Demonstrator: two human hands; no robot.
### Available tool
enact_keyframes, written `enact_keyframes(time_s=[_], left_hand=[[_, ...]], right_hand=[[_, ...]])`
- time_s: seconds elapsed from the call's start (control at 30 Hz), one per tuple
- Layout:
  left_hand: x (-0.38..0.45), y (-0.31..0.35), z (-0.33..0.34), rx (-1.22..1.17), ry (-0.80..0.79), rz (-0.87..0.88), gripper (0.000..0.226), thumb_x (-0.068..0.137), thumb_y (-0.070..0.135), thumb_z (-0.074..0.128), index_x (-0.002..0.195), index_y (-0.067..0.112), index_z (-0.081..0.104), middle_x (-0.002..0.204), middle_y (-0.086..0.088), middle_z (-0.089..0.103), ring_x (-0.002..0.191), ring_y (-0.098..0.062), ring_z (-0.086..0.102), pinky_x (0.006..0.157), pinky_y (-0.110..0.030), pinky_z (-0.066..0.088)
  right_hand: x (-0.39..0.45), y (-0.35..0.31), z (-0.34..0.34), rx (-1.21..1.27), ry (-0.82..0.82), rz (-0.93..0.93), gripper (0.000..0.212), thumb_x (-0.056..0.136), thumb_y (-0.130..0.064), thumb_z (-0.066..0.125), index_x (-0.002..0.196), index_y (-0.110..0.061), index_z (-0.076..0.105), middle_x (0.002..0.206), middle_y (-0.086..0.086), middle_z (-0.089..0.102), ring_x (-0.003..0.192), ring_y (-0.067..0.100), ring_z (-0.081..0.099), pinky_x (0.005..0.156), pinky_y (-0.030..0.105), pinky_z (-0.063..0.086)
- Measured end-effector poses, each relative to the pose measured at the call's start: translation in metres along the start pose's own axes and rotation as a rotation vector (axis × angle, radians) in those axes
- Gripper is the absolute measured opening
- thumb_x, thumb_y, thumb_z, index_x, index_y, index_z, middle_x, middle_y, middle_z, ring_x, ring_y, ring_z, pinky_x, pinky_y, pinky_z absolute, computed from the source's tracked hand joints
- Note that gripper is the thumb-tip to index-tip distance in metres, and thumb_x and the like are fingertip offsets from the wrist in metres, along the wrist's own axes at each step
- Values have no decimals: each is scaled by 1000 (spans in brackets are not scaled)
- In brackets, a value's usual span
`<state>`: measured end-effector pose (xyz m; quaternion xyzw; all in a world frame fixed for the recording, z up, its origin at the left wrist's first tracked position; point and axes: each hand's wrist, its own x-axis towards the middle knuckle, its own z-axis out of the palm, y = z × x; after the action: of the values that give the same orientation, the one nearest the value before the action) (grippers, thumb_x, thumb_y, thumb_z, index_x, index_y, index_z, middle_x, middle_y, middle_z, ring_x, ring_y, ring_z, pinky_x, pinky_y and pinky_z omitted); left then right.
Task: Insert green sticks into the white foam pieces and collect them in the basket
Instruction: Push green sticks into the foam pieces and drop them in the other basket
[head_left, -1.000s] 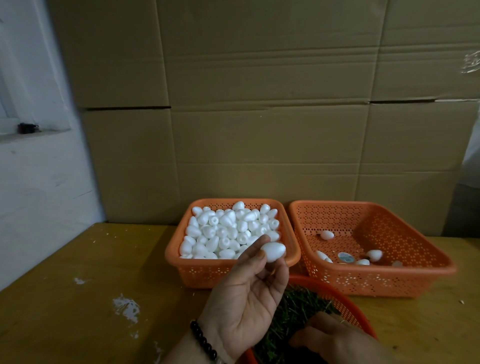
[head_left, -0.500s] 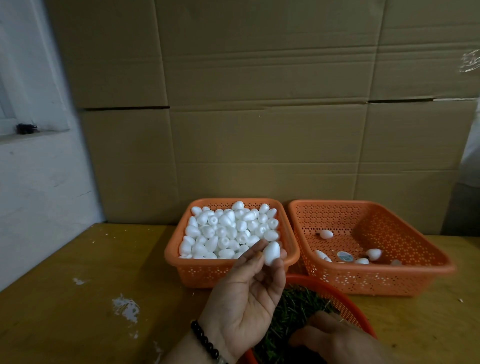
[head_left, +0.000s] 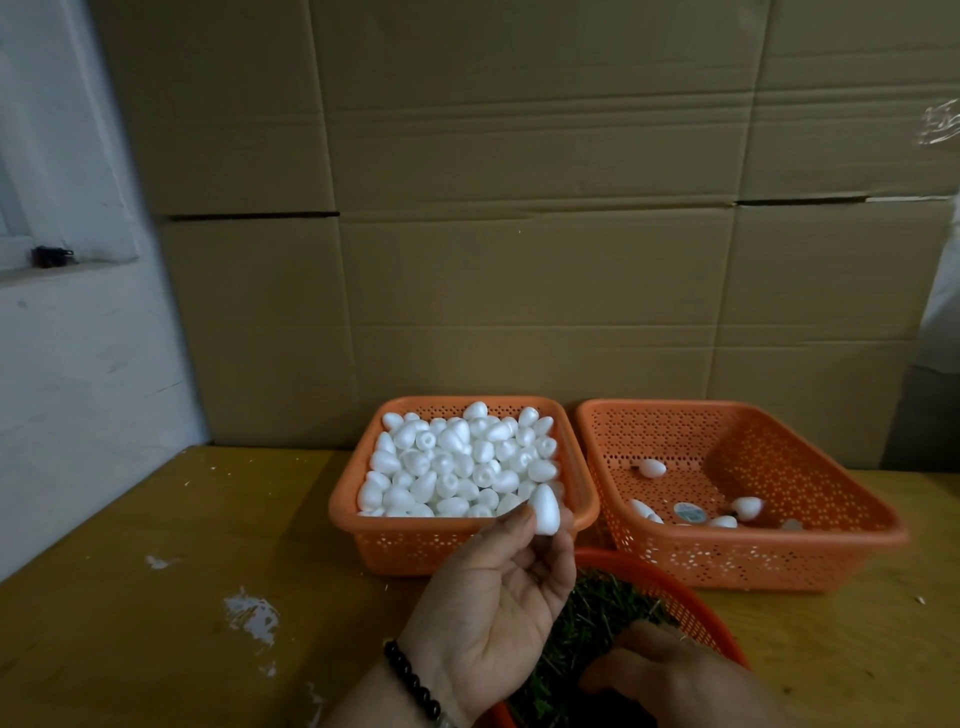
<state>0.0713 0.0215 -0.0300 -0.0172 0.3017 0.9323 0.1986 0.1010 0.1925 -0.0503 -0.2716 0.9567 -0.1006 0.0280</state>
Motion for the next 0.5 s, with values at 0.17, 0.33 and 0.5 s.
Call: enact_keyframes(time_s=[0.17, 0.33, 0.5], left_hand=[[1, 2, 1, -113, 18, -25, 21, 75, 2, 65, 92, -8, 73, 96, -22, 69, 80, -23, 63, 63, -29, 59], [0, 3, 3, -116, 15, -23, 27, 74, 3, 65, 97, -9, 71, 96, -22, 70, 74, -24, 68, 61, -32, 59], [0, 4, 4, -100, 18, -9, 28, 77, 2, 60, 102, -2, 73, 107, -28, 68, 76, -27, 70, 62, -33, 60]], right_hand=[[0, 1, -2, 15, -2, 13, 81, 58, -76, 5, 131, -54, 31, 121, -26, 40, 119, -11, 35, 95, 9, 22], [0, -1, -3, 12, -2, 30, 70, 66, -72, 12, 131, -54, 32, 123, -25, 40, 122, -10, 33, 99, 10, 24], [-1, 0, -5, 4, -32, 64, 87, 52, -76, 0, 131, -54, 29, 123, -27, 40, 120, -11, 33, 104, 11, 22]])
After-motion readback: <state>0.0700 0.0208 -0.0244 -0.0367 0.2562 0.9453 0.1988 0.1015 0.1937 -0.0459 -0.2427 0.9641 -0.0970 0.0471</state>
